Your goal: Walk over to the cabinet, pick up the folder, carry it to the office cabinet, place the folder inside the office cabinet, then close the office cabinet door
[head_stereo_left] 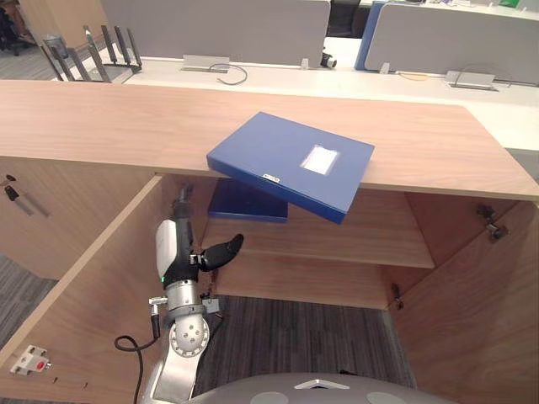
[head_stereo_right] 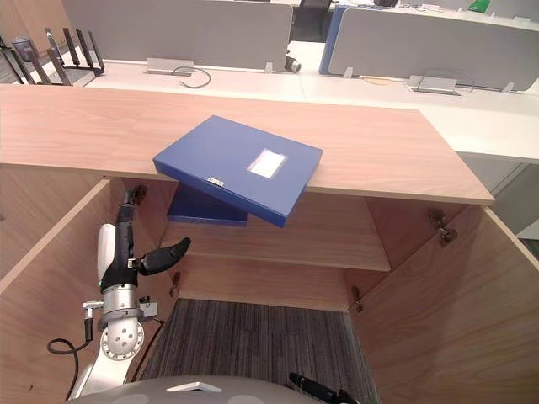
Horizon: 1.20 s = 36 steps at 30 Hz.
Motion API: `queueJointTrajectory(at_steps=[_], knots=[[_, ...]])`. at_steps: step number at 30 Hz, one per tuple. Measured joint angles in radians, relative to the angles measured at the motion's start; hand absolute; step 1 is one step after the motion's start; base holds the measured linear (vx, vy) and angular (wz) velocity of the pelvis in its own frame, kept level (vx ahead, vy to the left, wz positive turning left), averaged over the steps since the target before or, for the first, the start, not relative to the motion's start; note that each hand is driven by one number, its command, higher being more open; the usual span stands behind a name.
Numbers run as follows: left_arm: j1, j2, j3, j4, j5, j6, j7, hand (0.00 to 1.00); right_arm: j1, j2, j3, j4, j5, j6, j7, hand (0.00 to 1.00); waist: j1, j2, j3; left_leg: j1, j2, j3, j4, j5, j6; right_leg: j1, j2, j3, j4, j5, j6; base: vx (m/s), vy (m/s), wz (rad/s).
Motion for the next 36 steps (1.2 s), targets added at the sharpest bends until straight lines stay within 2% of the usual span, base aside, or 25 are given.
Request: queueJointTrajectory(at_steps=[2,8,10,12,14,19,22,27,32,36], knots=[[0.001,-0.011,0.005,-0.001,-0.015,0.002,-0.003,1.00,0.000,0.000,0.000,0.000,0.000,0.001,0.004,1.00,0.000,0.002,0.002,0.001,-0.003,-0.002,0.003,-0.003,0.004,0.004,-0.004,0.000,0.000,0.001,0.001,-0.01,0.012,0.02],[0.041,-0.042,0.006,-0.002,-0.201,0.004,-0.060,1.00,-0.006,-0.003,0.001,0.000,0.001,0.012,0.016,1.00,-0.004,0.007,0.005,0.001,-0.003,-0.012,0.013,-0.009,0.005,0.011,-0.005,-0.001,0.000,0.001,0.001,-0.01,0.009,0.02],[0.043,-0.048,0.007,-0.002,-0.202,0.008,-0.063,1.00,-0.006,-0.005,0.004,0.000,0.001,0.012,0.017,1.00,-0.004,0.008,0.007,0.000,-0.003,-0.014,0.013,-0.009,0.005,0.011,-0.005,-0.001,0.000,0.000,0.000,0.00,0.000,0.00],[0.041,-0.046,0.008,-0.002,-0.177,0.008,-0.030,1.00,-0.006,-0.009,0.016,0.000,0.001,0.012,0.017,1.00,-0.004,0.010,0.007,0.000,-0.002,-0.015,0.013,-0.009,0.004,0.011,-0.004,-0.002,0.000,0.000,0.000,0.00,0.000,0.00],[0.034,-0.037,0.008,-0.008,-0.080,0.013,0.012,1.00,-0.007,-0.016,0.042,0.000,0.000,0.012,0.016,1.00,-0.004,0.012,0.007,0.001,-0.002,-0.015,0.012,-0.008,0.004,0.011,-0.004,-0.002,0.000,0.000,0.000,0.00,0.000,0.00],[0.020,-0.010,-0.001,-0.102,0.094,0.028,0.027,1.00,-0.008,-0.017,0.038,0.023,0.000,0.007,0.015,1.00,-0.003,0.013,0.007,-0.001,-0.002,-0.015,0.012,-0.009,0.003,0.010,-0.004,0.002,0.000,0.000,0.000,0.00,0.000,0.00],[-0.028,-0.008,-0.010,-0.181,0.190,0.027,0.043,1.00,-0.011,-0.018,0.024,0.040,-0.001,0.003,0.015,1.00,0.002,0.014,0.007,-0.002,-0.002,-0.013,0.015,-0.010,0.002,0.010,-0.004,0.018,0.000,0.000,0.000,0.00,0.000,0.00],[-0.076,-0.012,-0.011,-0.231,0.258,0.031,0.059,1.00,-0.014,-0.017,-0.001,0.049,-0.003,-0.008,0.015,1.00,0.002,0.023,0.006,-0.002,0.001,-0.006,0.025,-0.016,-0.002,0.010,-0.001,0.030,0.000,0.000,0.000,-0.02,0.004,-0.05],[-0.088,-0.015,-0.008,-0.248,0.328,0.061,0.101,1.00,-0.012,-0.017,-0.015,0.057,-0.003,-0.007,0.018,1.00,0.003,0.033,0.000,-0.004,0.005,0.003,0.044,-0.029,-0.002,0.010,-0.001,0.042,0.002,-0.001,0.000,-0.02,0.005,-0.05],[-0.104,0.012,-0.040,-0.257,0.400,0.068,0.106,1.00,-0.007,-0.018,-0.018,0.058,-0.004,-0.007,0.022,1.00,0.006,0.038,-0.006,-0.009,0.009,0.004,0.052,-0.034,-0.003,0.010,0.002,0.043,0.002,-0.001,0.000,0.00,0.000,0.00]])
